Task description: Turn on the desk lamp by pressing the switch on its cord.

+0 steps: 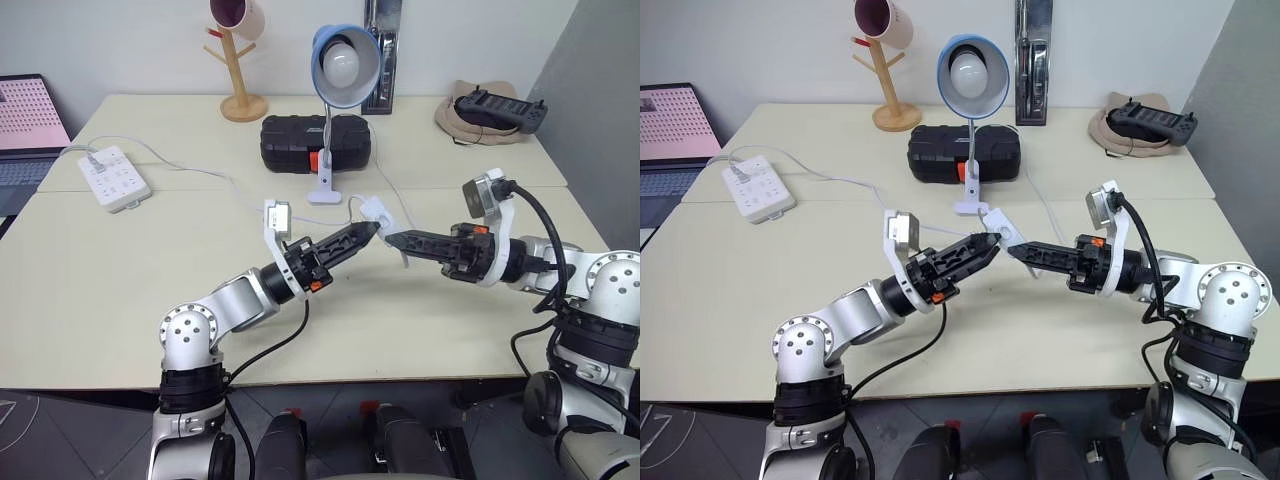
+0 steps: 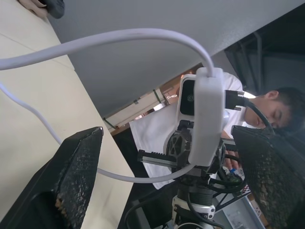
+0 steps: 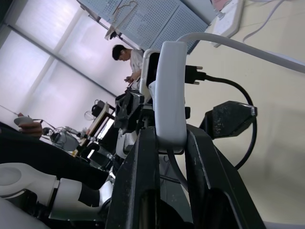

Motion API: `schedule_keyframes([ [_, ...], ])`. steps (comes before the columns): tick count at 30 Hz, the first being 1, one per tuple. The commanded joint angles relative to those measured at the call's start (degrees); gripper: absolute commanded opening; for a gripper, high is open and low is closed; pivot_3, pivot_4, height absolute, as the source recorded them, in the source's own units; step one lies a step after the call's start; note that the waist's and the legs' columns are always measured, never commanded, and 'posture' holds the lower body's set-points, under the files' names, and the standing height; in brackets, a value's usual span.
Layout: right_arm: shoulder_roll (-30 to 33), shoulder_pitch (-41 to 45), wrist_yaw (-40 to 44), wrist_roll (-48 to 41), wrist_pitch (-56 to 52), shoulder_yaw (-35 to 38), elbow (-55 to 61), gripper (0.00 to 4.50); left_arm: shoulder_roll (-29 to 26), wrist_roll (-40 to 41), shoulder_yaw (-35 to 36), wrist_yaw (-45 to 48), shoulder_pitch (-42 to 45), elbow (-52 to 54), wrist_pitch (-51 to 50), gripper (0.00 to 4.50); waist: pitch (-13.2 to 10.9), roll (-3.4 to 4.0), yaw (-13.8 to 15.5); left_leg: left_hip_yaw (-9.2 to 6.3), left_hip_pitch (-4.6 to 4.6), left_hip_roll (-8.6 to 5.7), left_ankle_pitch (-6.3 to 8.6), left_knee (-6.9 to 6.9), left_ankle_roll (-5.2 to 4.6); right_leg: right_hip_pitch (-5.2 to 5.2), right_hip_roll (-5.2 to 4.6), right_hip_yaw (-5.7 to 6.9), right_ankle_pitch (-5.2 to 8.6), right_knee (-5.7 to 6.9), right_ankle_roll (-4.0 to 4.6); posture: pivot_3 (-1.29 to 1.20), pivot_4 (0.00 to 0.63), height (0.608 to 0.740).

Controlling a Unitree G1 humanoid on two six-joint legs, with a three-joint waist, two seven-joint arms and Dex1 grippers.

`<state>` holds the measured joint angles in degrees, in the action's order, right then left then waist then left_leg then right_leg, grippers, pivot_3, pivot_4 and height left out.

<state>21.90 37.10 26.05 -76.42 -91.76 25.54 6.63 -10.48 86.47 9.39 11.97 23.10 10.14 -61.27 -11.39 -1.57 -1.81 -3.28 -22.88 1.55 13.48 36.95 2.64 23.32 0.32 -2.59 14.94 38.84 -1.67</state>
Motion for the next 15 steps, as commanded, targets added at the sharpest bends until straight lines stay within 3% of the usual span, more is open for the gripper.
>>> schedule_keyframes([
  [1,1.08,0.03,-1.37,-4.54,1.41,-0.56,0.83,0.36,0.22,0.79,-0.41,0.95,-0.05,1.35,1.37,4.50,0.00,0.00,-0.02,0.00,0.00,0.00,0.00,0.00,0.00,0.00,0.00,0.00,0.00,-0.01,0.00,0.00,0.150,0.740],
  [15,4.51,-2.25,-5.39,-11.73,7.03,-5.04,0.39,0.36,0.58,6.12,-0.81,-2.69,2.18,1.96,2.90,4.50,0.00,0.00,0.00,0.00,-0.08,0.01,0.01,-0.08,-0.01,0.00,0.00,0.01,0.00,-0.24,-0.02,0.00,0.150,0.740],
])
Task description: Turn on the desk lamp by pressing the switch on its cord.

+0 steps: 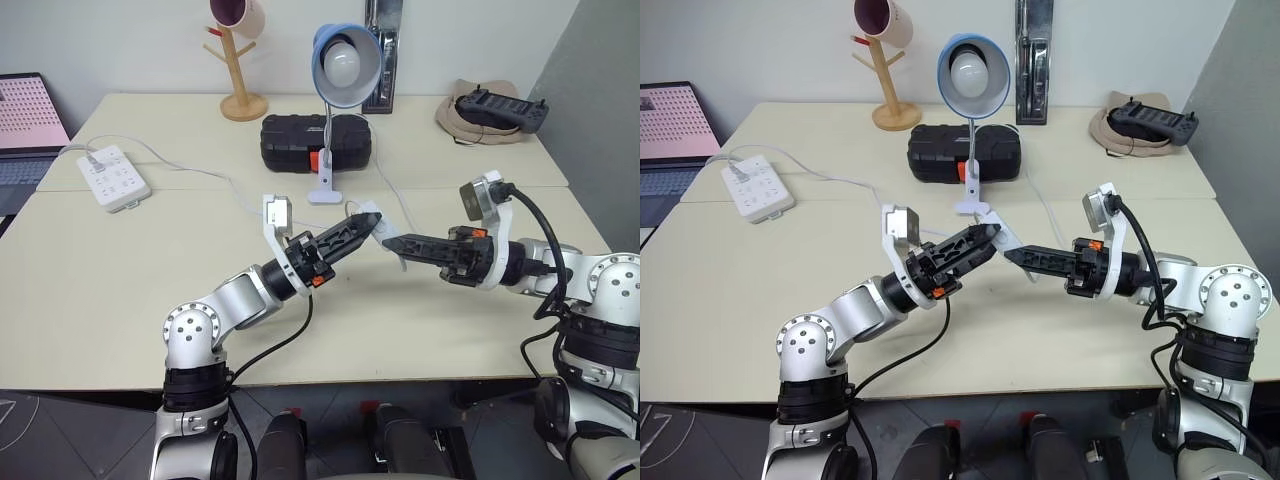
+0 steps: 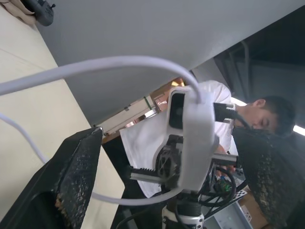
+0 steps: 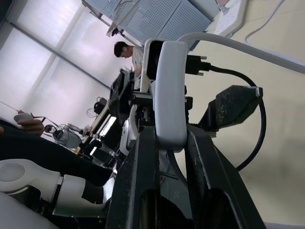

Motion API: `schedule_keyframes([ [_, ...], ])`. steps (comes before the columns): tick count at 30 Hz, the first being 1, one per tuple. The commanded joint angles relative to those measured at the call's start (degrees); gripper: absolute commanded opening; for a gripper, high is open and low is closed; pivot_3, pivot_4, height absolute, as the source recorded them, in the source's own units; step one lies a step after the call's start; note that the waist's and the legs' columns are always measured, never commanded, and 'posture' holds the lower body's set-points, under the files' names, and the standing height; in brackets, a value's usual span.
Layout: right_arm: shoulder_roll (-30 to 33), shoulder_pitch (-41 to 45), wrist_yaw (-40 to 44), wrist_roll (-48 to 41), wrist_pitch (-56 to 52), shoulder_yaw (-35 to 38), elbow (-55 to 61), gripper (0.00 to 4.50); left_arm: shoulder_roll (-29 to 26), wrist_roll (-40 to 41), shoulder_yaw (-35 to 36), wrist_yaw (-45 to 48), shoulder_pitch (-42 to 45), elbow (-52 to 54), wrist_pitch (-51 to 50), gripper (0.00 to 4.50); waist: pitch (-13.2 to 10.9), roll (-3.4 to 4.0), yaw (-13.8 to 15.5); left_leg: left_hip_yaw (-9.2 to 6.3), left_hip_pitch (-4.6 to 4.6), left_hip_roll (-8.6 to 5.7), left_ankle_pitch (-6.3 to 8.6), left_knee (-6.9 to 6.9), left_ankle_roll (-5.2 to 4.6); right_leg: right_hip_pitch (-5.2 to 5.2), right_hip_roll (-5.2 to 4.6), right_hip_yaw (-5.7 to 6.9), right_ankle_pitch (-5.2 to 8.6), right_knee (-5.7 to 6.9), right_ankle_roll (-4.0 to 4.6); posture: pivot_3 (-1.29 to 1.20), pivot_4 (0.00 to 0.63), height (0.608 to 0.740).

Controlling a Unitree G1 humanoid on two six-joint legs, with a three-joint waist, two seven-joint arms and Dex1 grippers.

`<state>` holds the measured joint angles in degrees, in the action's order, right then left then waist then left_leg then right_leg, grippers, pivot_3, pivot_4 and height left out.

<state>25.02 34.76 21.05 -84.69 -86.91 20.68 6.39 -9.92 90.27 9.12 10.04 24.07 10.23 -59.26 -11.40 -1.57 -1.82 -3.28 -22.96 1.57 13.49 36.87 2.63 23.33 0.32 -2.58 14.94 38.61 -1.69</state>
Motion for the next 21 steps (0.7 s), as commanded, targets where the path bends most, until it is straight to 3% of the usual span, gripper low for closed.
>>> schedule_keyframes([
  [1,1.65,-0.01,-0.56,-3.84,2.56,-0.45,0.58,0.36,-0.03,2.51,-0.62,-0.96,1.26,1.88,0.95,4.50,0.00,0.00,0.01,0.00,0.00,0.00,0.00,0.00,0.00,0.00,0.00,0.00,0.00,0.00,0.00,0.00,0.150,0.740],
  [5,2.85,-0.45,-1.29,-5.61,4.18,-1.54,0.47,0.36,-0.05,3.26,-1.15,-1.63,1.43,2.16,1.16,4.08,0.00,0.00,0.01,0.00,0.00,0.00,0.00,-0.01,0.00,0.00,0.00,0.00,0.00,-0.02,0.00,0.00,0.150,0.740],
  [21,6.94,-2.33,-3.65,-11.87,9.97,-5.89,1.04,0.36,-0.98,5.37,-2.19,-2.36,1.87,1.82,2.87,1.10,0.00,0.00,0.03,0.00,-0.05,0.00,0.01,-0.06,-0.01,0.00,0.00,0.01,0.00,-0.17,-0.01,0.00,0.150,0.740],
])
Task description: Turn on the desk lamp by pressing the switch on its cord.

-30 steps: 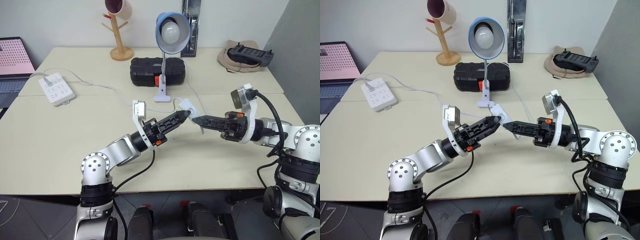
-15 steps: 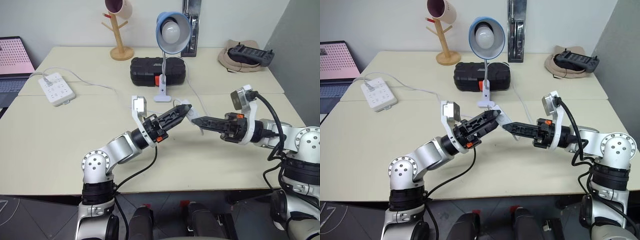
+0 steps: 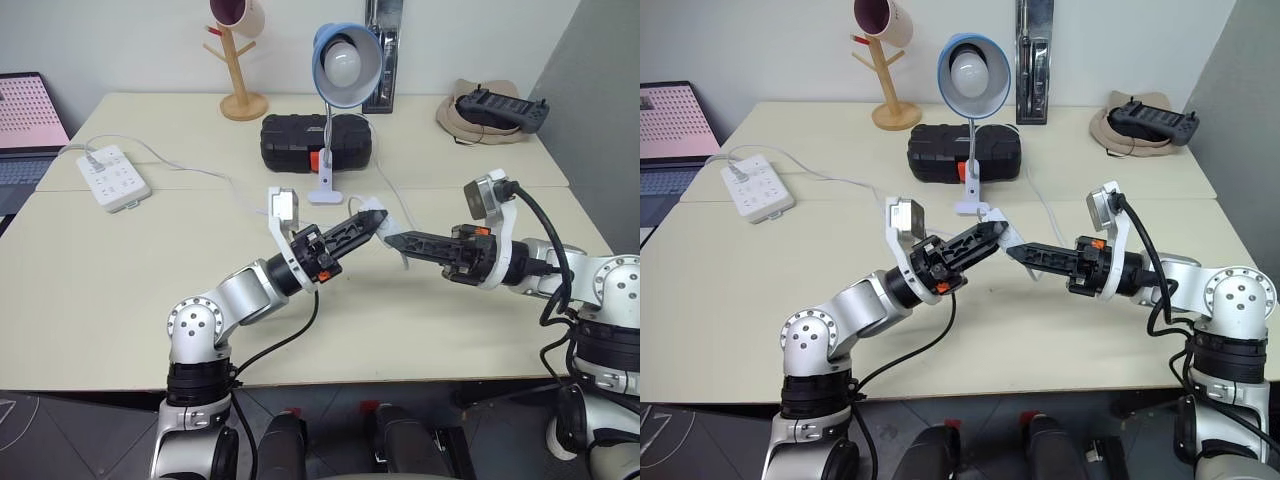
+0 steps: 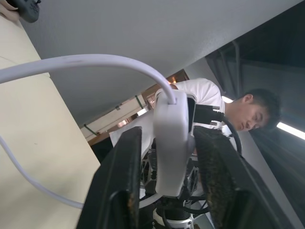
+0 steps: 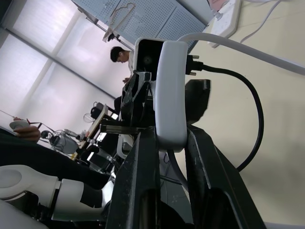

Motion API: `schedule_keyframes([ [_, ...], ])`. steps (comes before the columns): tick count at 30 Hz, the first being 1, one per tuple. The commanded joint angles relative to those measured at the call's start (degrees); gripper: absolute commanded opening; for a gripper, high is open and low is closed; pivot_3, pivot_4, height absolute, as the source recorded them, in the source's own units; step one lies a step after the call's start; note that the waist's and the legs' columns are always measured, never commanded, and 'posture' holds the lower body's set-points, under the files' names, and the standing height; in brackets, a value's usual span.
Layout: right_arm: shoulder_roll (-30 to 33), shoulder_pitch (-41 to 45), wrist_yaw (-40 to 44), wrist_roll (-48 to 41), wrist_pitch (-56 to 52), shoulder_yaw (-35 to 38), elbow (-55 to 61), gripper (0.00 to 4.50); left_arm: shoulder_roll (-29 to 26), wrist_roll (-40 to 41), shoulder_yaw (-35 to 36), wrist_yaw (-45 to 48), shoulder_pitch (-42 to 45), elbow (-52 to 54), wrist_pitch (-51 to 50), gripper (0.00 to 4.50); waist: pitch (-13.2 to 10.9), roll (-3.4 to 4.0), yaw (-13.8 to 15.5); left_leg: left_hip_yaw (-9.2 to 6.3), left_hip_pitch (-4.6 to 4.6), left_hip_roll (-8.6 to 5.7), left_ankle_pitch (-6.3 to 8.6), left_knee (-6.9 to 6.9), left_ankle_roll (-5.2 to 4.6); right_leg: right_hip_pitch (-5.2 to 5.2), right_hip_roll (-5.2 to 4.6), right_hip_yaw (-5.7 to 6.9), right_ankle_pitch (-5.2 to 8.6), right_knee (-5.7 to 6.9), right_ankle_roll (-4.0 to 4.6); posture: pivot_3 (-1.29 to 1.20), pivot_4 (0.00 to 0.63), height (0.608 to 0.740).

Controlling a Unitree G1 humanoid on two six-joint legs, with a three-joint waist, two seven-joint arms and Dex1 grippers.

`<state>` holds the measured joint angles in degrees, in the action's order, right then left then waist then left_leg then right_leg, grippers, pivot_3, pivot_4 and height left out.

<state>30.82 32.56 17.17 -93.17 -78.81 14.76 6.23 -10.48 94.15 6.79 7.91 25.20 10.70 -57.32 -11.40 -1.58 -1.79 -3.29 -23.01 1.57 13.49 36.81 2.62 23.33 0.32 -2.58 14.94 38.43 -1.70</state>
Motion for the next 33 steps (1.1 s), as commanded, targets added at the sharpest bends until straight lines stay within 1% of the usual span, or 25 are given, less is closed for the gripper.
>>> schedule_keyframes([
  [1,1.42,-0.38,0.16,-3.75,2.23,-0.18,1.24,0.36,-0.54,1.58,0.20,-0.15,0.69,1.32,1.03,0.86,0.00,0.00,0.00,0.00,-0.01,0.00,0.00,-0.01,0.00,0.00,0.00,-0.01,0.00,-0.02,0.00,0.00,0.150,0.740],
  [2,1.65,-0.55,0.08,-4.06,2.54,-0.38,1.26,0.36,-0.64,1.63,0.20,-0.07,0.64,1.31,1.10,0.68,0.00,0.00,0.01,0.00,-0.01,0.00,0.00,-0.02,0.00,0.00,0.00,0.00,0.00,-0.04,0.00,0.00,0.150,0.740],
  [3,1.83,-0.72,-0.07,-4.40,2.84,-0.57,1.38,0.36,-0.78,1.74,0.20,-0.01,0.53,1.39,1.15,0.60,0.00,0.00,0.00,0.00,-0.03,0.00,0.00,-0.02,0.00,0.00,0.00,0.01,0.00,-0.07,-0.01,0.00,0.150,0.740],
  [5,2.15,-0.98,-0.32,-5.06,3.35,-1.00,1.65,0.36,-0.93,2.48,0.23,-0.16,0.31,1.46,1.25,0.53,0.00,0.00,0.00,0.00,-0.04,0.01,0.00,-0.08,0.00,0.00,0.00,0.01,-0.04,-0.23,-0.06,0.00,0.150,0.740],
  [11,3.55,-1.42,-0.37,-6.32,5.20,-2.44,1.86,0.36,-1.24,4.10,0.05,-0.78,0.60,1.36,1.56,0.51,0.00,0.00,0.07,0.00,-0.21,0.02,0.01,-0.11,0.00,0.00,0.01,0.00,-0.08,-0.49,-0.13,0.00,0.150,0.740],
  [16,4.20,-1.30,-0.17,-6.57,6.30,-3.35,1.88,0.36,-1.50,0.08,-0.67,-0.27,1.37,2.04,2.22,0.50,0.00,0.00,0.08,0.00,-0.26,0.02,0.01,-0.11,-0.01,0.03,0.00,0.01,-0.08,-0.53,-0.13,0.00,0.150,0.740],
  [18,4.44,-1.26,-0.07,-6.63,6.70,-3.67,1.85,0.36,-1.38,0.38,-0.67,0.02,1.23,2.01,2.44,1.21,0.00,0.00,0.08,0.00,-0.25,0.02,0.01,-0.11,-0.01,0.03,0.00,0.01,-0.08,-0.52,-0.13,0.00,0.150,0.740],
  [19,4.49,-1.13,-0.02,-6.52,6.90,-3.83,1.73,0.36,-1.39,1.07,-0.56,-0.16,1.33,1.96,2.54,1.36,0.00,0.00,0.08,0.00,-0.24,0.02,0.01,-0.11,-0.01,0.03,0.00,0.01,-0.08,-0.52,-0.13,0.00,0.150,0.740],
  [20,4.51,-0.96,0.08,-6.28,7.13,-4.03,1.58,0.36,-1.50,1.72,-0.43,-0.64,1.48,1.87,2.59,1.65,0.00,0.00,0.08,0.00,-0.25,0.02,0.01,-0.11,-0.01,0.04,0.00,0.01,-0.08,-0.52,-0.13,0.00,0.150,0.740],
  [25,4.37,-0.67,0.09,-5.99,7.99,-4.70,1.50,0.36,-3.14,2.64,0.09,-1.48,1.55,2.61,2.42,2.71,0.00,0.00,0.08,0.00,-0.26,0.02,0.01,-0.11,-0.01,0.05,0.01,0.00,-0.08,-0.52,-0.14,0.00,0.150,0.740],
  [27,4.00,-0.40,0.16,-5.11,8.48,-4.99,1.34,0.36,-4.27,3.04,0.47,-1.88,1.29,3.08,2.45,3.06,0.00,0.00,0.08,0.00,-0.26,0.03,0.01,-0.11,-0.01,0.05,0.01,0.01,-0.08,-0.52,-0.14,0.00,0.150,0.740],
  [28,3.79,-0.21,0.20,-4.29,8.79,-5.14,1.19,0.36,-5.08,3.04,0.73,-2.02,0.99,3.42,2.34,3.29,0.00,0.00,0.08,0.00,-0.26,0.03,0.01,-0.11,-0.01,0.05,0.00,0.01,-0.08,-0.52,-0.14,0.00,0.150,0.740],
  [29,3.64,-0.04,0.39,-3.48,9.02,-5.28,1.06,0.36,-6.26,2.64,0.83,-1.83,0.53,3.92,1.90,3.38,0.00,0.00,0.04,0.00,-0.27,0.03,0.01,-0.11,-0.01,0.05,0.01,0.01,-0.08,-0.52,-0.14,0.00,0.150,0.740],
  [32,3.24,1.01,1.02,-0.61,9.99,-5.80,0.01,0.36,-10.12,1.74,1.75,-0.69,-1.09,5.21,0.77,3.95,0.00,0.00,-0.04,-0.01,-0.26,0.04,0.01,-0.12,-0.01,0.07,0.01,0.01,-0.08,-0.51,-0.14,0.00,0.150,0.740],
  [33,3.23,1.75,2.00,1.77,10.54,-6.33,-0.25,0.36,-12.69,0.28,2.32,0.82,-1.48,6.00,0.13,4.10,-0.01,0.01,-0.13,0.00,-0.26,0.05,0.01,-0.11,-0.01,0.09,0.02,0.00,-0.08,-0.50,-0.13,0.00,0.150,0.740],
])
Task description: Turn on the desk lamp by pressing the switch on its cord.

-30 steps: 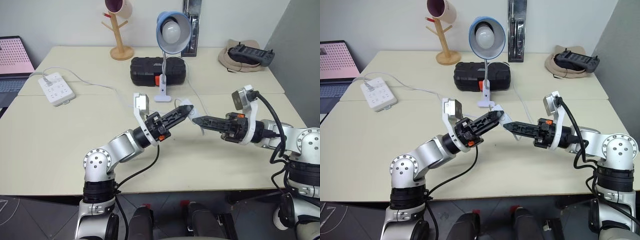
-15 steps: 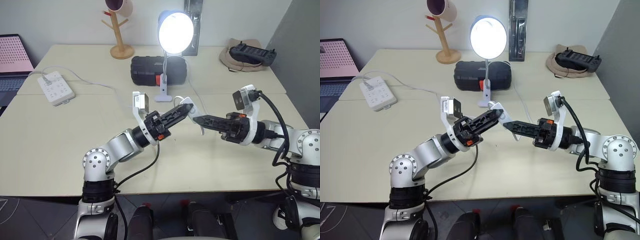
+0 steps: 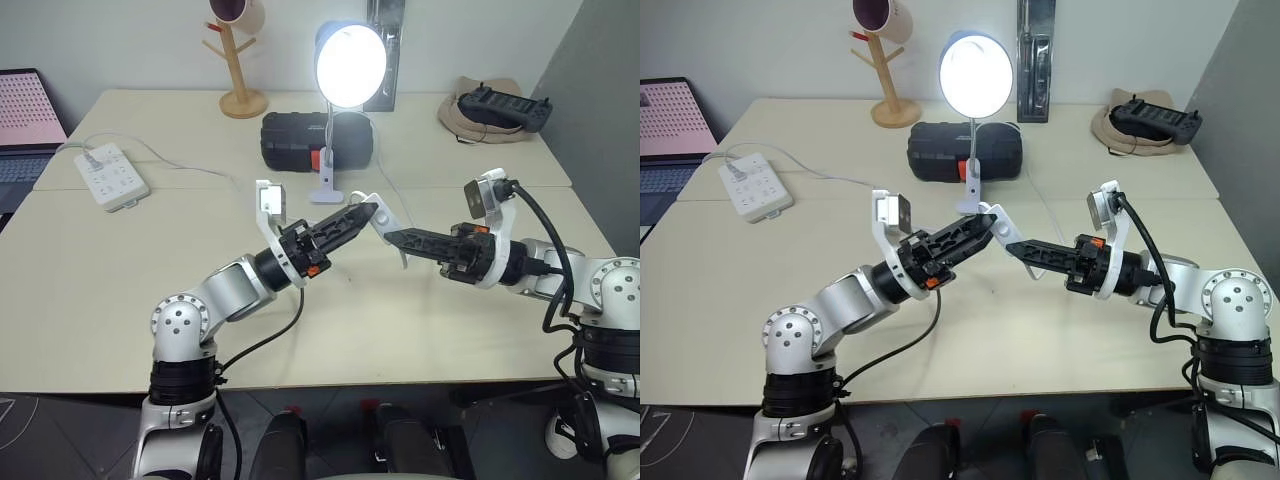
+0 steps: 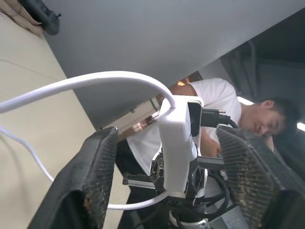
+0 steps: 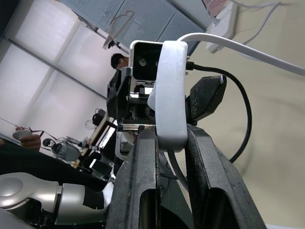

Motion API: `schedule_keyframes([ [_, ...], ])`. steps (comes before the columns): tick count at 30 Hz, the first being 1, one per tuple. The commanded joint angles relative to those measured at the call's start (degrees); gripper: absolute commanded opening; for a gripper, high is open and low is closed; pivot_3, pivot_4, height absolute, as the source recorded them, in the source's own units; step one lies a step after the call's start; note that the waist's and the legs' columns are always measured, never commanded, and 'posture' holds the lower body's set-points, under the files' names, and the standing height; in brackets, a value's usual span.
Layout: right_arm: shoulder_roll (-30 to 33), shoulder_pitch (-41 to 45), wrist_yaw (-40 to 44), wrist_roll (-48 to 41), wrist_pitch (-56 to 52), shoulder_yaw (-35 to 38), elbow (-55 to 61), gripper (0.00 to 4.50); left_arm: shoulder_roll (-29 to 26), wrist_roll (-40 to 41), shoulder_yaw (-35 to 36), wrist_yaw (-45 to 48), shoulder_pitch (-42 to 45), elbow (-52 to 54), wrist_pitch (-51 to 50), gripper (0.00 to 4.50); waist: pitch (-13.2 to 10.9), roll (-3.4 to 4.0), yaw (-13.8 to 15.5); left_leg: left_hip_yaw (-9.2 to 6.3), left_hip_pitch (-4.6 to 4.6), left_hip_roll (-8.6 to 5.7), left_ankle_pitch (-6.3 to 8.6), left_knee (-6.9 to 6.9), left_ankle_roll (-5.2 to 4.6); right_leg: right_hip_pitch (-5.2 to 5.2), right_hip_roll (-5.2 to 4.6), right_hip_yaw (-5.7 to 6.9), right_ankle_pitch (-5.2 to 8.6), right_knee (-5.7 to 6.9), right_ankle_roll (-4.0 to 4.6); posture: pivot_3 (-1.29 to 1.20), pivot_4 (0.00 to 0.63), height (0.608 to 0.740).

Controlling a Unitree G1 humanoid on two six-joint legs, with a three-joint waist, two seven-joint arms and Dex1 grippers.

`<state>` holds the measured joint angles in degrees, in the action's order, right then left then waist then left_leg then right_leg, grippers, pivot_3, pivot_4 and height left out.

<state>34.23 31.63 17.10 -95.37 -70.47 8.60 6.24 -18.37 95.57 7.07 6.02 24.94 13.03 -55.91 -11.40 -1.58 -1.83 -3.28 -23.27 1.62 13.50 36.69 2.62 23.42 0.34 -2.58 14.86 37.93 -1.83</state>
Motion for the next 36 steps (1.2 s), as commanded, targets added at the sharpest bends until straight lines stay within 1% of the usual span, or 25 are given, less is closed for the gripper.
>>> schedule_keyframes([
  [1,-0.07,3.52,3.24,6.88,2.88,-0.95,-0.50,0.36,-7.37,-2.34,2.65,4.29,-1.41,4.30,-1.78,4.29,0.00,0.01,-0.12,0.02,0.01,0.00,0.00,-0.02,0.00,0.01,0.00,-0.03,0.00,0.01,0.00,0.00,0.150,0.740],
  [2,0.01,4.08,4.30,9.07,3.33,-1.47,-0.69,0.36,-9.17,-3.28,2.84,5.55,-1.49,4.70,-1.95,4.41,-0.01,0.01,-0.06,0.04,0.01,0.01,0.00,-0.02,0.00,0.05,0.01,-0.04,0.00,0.03,0.00,0.00,0.150,0.740],
  [4,0.19,6.11,7.59,16.17,5.75,-4.06,-1.54,0.36,-14.10,-7.13,3.47,9.43,-1.09,5.10,-2.10,4.41,-0.02,0.03,-0.04,0.02,-0.02,0.03,0.00,-0.04,0.00,0.11,0.04,-0.02,0.01,0.04,0.01,0.00,0.150,0.740],
  [6,-0.62,8.40,9.77,20.52,7.31,-5.45,-4.07,0.36,-18.27,-11.27,3.56,13.64,-0.41,5.24,-1.99,4.41,-0.03,0.01,0.00,0.03,-0.01,0.03,0.00,-0.07,0.00,0.13,0.04,-0.03,0.01,0.04,0.02,0.00,0.150,0.740],
  [7,-0.60,9.99,11.93,24.80,9.26,-7.73,-5.39,0.36,-21.75,-15.93,2.61,17.15,-0.05,5.51,-1.15,4.41,-0.03,0.01,-0.03,0.03,-0.04,0.04,0.00,-0.05,0.00,0.15,0.05,0.00,0.01,0.04,0.03,0.00,0.150,0.740],
  [8,-0.59,11.89,14.69,30.35,11.94,-11.17,-6.94,0.36,-27.11,-23.79,-0.12,22.95,-0.38,6.46,1.90,4.41,-0.04,0.02,-0.02,0.04,-0.09,0.04,0.00,-0.07,0.00,0.22,0.06,-0.03,0.01,0.03,0.03,0.00,0.150,0.740],
  [9,-0.05,13.85,17.35,39.25,17.17,-17.10,-8.76,0.36,-31.06,-29.81,-1.95,27.74,-0.28,6.41,4.51,4.41,-0.06,-0.01,-0.07,0.07,-0.10,0.04,0.00,-0.07,0.00,0.25,0.05,-0.05,0.01,0.04,0.03,0.00,0.150,0.740],
  [10,0.33,15.07,19.51,45.69,21.04,-21.20,-10.12,0.36,-33.38,-33.85,-3.31,31.09,-0.21,6.16,6.57,4.41,-0.06,0.00,-0.17,0.08,-0.14,0.05,0.00,-0.08,0.00,0.33,0.06,-0.04,0.01,0.04,0.05,0.00,0.150,0.740],
  [11,-0.01,16.34,21.92,50.69,24.36,-24.53,-12.22,0.36,-34.73,-36.43,-3.87,33.61,0.24,5.43,8.31,4.41,-0.06,0.01,-0.16,0.19,-0.15,0.05,0.00,-0.18,0.01,0.44,0.06,-0.13,0.01,0.05,0.06,0.00,0.150,0.740],
  [13,-0.67,17.98,25.92,57.75,29.45,-28.50,-15.84,0.36,-35.47,-39.77,-4.43,36.65,1.03,4.12,10.49,4.41,-0.05,0.01,0.04,0.28,-0.16,0.05,-0.01,-0.36,0.02,0.57,0.05,-0.17,0.02,0.01,0.09,0.00,0.150,0.740],
  [16,-0.53,20.94,31.68,75.10,44.08,-39.51,-22.29,0.36,-38.08,-46.37,-5.45,41.81,0.01,4.01,13.95,4.41,-0.06,0.01,0.28,0.19,-0.57,0.05,-0.02,-0.42,0.03,0.90,0.02,-0.06,0.02,0.02,0.20,0.00,0.150,0.740],
  [17,-1.07,21.75,32.88,78.64,47.41,-41.51,-24.25,0.36,-38.55,-47.17,-5.18,42.94,-0.44,3.97,14.23,4.41,-0.06,0.01,0.22,0.21,-0.71,0.06,-0.02,-0.42,0.04,1.02,0.01,-0.08,-0.09,0.00,0.39,0.00,0.150,0.740],
  [19,-2.51,22.86,34.94,82.84,51.65,-42.99,-27.56,0.36,-38.81,-48.41,-4.55,44.50,-0.88,3.66,14.54,4.41,-0.06,0.01,0.10,0.23,-0.72,0.04,-0.01,-0.44,0.06,1.03,-0.07,-0.06,-0.11,0.01,0.40,0.00,0.150,0.740],
  [23,-4.85,23.84,39.12,88.27,56.74,-43.09,-32.71,0.36,-39.01,-50.96,-3.57,46.93,-0.97,2.74,15.11,4.41,-0.07,0.01,0.04,0.24,-0.71,0.03,0.00,-0.53,0.09,1.06,-0.11,-0.02,-0.11,0.01,0.42,0.00,0.150,0.740],
  [25,-5.64,23.80,40.93,89.37,57.65,-42.00,-34.17,1.07,-39.19,-52.07,-3.16,47.85,-0.96,2.20,15.40,4.50,-0.07,0.01,0.03,0.22,-0.70,0.03,0.00,-0.53,0.09,1.05,-0.11,0.00,-0.11,0.04,0.42,0.00,0.150,0.740],
  [28,-6.10,23.62,42.91,90.30,58.31,-40.11,-35.29,1.76,-38.99,-53.01,-2.51,48.91,-1.05,1.93,15.12,4.50,-0.07,0.01,0.05,0.20,-0.66,0.02,0.00,-0.51,0.09,1.01,-0.11,0.02,-0.11,0.07,0.42,0.00,0.150,0.740],
  [29,-6.14,23.43,43.37,90.45,58.20,-39.36,-35.25,1.88,-38.93,-53.58,-2.45,49.12,-1.18,1.97,15.28,4.50,-0.07,0.01,0.05,0.19,-0.65,0.03,-0.01,-0.48,0.09,0.99,-0.11,0.01,-0.11,0.09,0.42,0.00,0.150,0.740],
  [30,-5.98,23.08,43.93,90.04,57.25,-38.35,-34.42,2.29,-38.84,-53.94,-2.38,49.42,-1.25,1.85,15.27,4.50,-0.07,0.01,0.04,0.19,-0.64,0.02,-0.01,-0.47,0.10,0.99,-0.11,0.01,-0.11,0.10,0.42,0.00,0.150,0.740],
  [31,-5.68,22.71,44.50,89.55,56.13,-37.40,-33.33,2.43,-38.80,-54.31,-2.33,49.76,-1.27,1.70,15.31,4.50,-0.07,0.01,0.04,0.19,-0.64,0.03,-0.01,-0.45,0.10,0.98,-0.11,0.01,-0.11,0.11,0.42,0.00,0.150,0.740],
  [32,-5.16,22.15,45.20,89.16,55.09,-36.58,-31.89,2.79,-38.82,-54.63,-2.24,50.09,-1.40,1.68,15.34,4.50,-0.07,0.01,0.04,0.20,-0.63,0.03,-0.01,-0.44,0.10,0.98,-0.11,0.01,-0.11,0.13,0.42,0.00,0.150,0.740],
  [34,-3.94,21.00,46.56,88.95,53.74,-35.42,-29.08,3.16,-38.85,-54.93,-1.89,50.68,-1.46,1.56,15.19,4.50,-0.07,0.01,0.09,0.18,-0.62,0.03,-0.01,-0.42,0.10,0.98,-0.11,0.02,-0.11,0.16,0.42,0.00,0.150,0.740],
  [36,-1.71,18.98,48.06,87.80,50.80,-33.36,-24.08,3.70,-38.89,-55.13,-1.77,51.21,-1.04,0.73,14.66,4.50,-0.07,0.01,0.10,0.14,-0.61,0.03,-0.01,-0.41,0.10,0.95,-0.11,0.05,-0.11,0.17,0.42,0.00,0.150,0.740],
])
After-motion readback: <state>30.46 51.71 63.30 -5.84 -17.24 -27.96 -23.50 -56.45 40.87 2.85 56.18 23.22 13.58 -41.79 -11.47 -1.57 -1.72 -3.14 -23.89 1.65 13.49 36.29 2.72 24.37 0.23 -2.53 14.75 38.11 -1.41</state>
